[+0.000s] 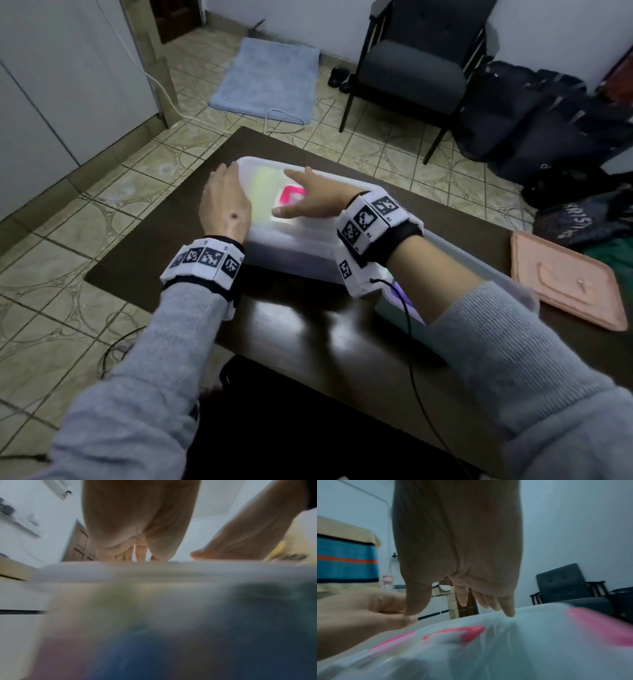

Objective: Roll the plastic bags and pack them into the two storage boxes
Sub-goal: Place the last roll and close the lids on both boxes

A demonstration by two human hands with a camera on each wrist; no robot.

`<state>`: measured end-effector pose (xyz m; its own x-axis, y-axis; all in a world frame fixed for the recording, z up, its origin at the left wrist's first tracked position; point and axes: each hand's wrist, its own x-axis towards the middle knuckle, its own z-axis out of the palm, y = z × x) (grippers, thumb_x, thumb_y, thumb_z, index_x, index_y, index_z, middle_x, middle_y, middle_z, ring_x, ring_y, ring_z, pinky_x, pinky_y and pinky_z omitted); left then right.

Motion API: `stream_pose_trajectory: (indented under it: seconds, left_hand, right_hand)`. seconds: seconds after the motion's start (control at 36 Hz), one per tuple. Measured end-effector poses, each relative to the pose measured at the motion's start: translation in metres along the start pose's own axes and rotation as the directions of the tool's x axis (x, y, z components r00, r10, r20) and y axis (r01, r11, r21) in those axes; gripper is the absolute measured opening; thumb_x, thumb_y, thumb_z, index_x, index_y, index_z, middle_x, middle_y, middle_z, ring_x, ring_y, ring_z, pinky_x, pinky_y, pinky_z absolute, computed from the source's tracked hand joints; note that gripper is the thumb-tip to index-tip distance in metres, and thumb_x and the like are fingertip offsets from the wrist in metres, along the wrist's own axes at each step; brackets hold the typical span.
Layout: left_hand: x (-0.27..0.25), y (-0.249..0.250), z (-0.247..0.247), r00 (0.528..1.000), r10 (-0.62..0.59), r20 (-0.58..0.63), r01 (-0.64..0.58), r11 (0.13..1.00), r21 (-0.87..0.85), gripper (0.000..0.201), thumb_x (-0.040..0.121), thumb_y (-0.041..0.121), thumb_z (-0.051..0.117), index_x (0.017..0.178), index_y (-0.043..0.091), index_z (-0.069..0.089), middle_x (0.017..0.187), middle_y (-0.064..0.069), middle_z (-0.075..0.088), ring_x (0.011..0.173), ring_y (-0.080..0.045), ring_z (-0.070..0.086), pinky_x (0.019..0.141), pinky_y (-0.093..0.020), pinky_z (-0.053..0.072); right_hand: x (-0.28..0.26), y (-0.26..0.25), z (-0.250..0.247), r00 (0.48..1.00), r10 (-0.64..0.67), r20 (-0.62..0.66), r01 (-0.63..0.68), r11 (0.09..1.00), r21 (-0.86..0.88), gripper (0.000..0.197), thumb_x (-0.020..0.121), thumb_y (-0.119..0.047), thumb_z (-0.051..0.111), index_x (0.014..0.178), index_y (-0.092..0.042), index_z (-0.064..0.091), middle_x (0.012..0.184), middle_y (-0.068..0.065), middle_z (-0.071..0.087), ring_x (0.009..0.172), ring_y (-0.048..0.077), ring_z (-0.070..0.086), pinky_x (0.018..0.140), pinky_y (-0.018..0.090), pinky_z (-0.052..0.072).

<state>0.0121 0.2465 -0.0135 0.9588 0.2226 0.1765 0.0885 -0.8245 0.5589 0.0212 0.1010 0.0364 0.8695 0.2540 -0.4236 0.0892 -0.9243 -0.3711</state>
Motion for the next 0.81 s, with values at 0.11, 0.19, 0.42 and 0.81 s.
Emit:
stream_pose_trajectory:
  seconds: [0.11,0.19,0.42,0.81]
  left_hand:
    - [-0.039,0.044,0.017,0.950,0.296,-0.103,-0.311,0.926,-0.213,0.041,0.095,0.002,0.043,0.136,0.003,0.045,0.145,-0.014,0.041,0.136,-0.025,0.035,0.111,-0.024,0.021]
    - [-0.083,0.089,0.036,0.849,0.517,-0.107,-0.516,0.771,-0.374,0.040,0.090,-0.004,0.046,0.129,0.002,0.053,0.135,-0.014,0.052,0.128,-0.025,0.047,0.108,-0.024,0.028]
    - [-0.144,0.142,0.105,0.757,0.605,0.247,-0.460,0.761,-0.456,0.043,0.094,0.004,0.040,0.137,0.003,0.044,0.146,-0.010,0.042,0.135,-0.021,0.038,0.114,-0.024,0.021]
    - [-0.144,0.164,0.136,0.907,0.223,0.358,-0.197,0.975,-0.107,0.055,0.089,-0.001,0.033,0.142,0.011,0.038,0.125,-0.021,0.056,0.115,-0.041,0.052,0.095,-0.045,0.040]
  right_hand:
    - [-0.038,0.049,-0.013,0.985,0.019,-0.169,0.016,0.979,0.205,0.075,0.089,-0.043,0.059,0.149,-0.015,0.023,0.156,0.004,0.022,0.143,0.018,0.021,0.112,0.027,0.018]
    - [-0.075,0.091,-0.025,0.955,0.092,-0.284,0.003,0.949,0.316,0.065,0.090,-0.037,0.059,0.145,-0.013,0.033,0.151,0.004,0.034,0.137,0.017,0.034,0.102,0.021,0.027]
    - [-0.175,0.219,-0.032,0.741,0.480,-0.470,-0.218,0.834,0.507,0.036,0.096,-0.022,0.053,0.129,-0.009,0.055,0.127,0.009,0.058,0.119,0.018,0.053,0.087,0.017,0.037]
    - [-0.240,0.353,0.030,0.179,0.928,-0.326,-0.529,0.370,0.764,0.029,0.090,-0.011,0.052,0.111,0.005,0.064,0.118,0.022,0.063,0.111,0.035,0.056,0.087,0.036,0.044]
